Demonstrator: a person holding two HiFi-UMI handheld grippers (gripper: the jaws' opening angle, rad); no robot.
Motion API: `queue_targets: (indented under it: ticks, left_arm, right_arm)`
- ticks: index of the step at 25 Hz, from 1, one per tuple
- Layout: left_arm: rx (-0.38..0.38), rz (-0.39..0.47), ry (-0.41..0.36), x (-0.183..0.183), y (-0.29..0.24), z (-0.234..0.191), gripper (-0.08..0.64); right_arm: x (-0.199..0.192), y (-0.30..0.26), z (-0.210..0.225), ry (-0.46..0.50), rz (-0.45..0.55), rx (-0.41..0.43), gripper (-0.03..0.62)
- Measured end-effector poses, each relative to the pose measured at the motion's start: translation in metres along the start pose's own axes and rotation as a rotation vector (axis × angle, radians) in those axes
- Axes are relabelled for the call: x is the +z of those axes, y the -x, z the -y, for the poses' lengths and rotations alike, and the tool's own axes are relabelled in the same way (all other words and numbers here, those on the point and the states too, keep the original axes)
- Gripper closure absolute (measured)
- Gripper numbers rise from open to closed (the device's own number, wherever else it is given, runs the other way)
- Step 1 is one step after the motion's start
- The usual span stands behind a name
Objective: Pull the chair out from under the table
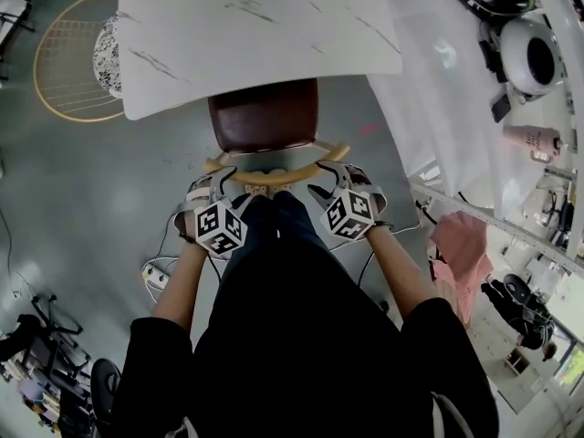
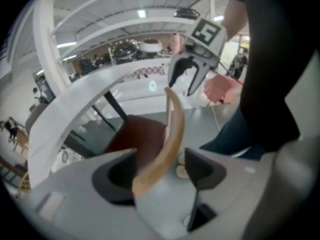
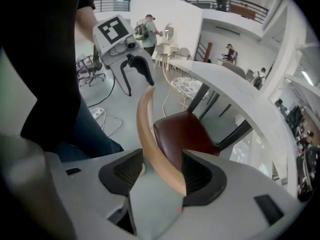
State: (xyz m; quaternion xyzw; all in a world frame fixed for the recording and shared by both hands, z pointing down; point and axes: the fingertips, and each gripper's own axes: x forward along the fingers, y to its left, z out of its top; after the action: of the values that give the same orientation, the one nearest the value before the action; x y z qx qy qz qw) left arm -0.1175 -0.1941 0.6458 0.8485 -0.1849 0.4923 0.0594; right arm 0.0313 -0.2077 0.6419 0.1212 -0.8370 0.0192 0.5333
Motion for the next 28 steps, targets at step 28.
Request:
queue_targets:
  ticks: [28]
  left_arm:
    - [-0.068, -0.442, -0.595, -0.045, -0.073, 0.009, 0.393]
  right_arm:
    - [-0.055, -0.070, 0.006, 0.750, -0.438, -0.024, 0.431]
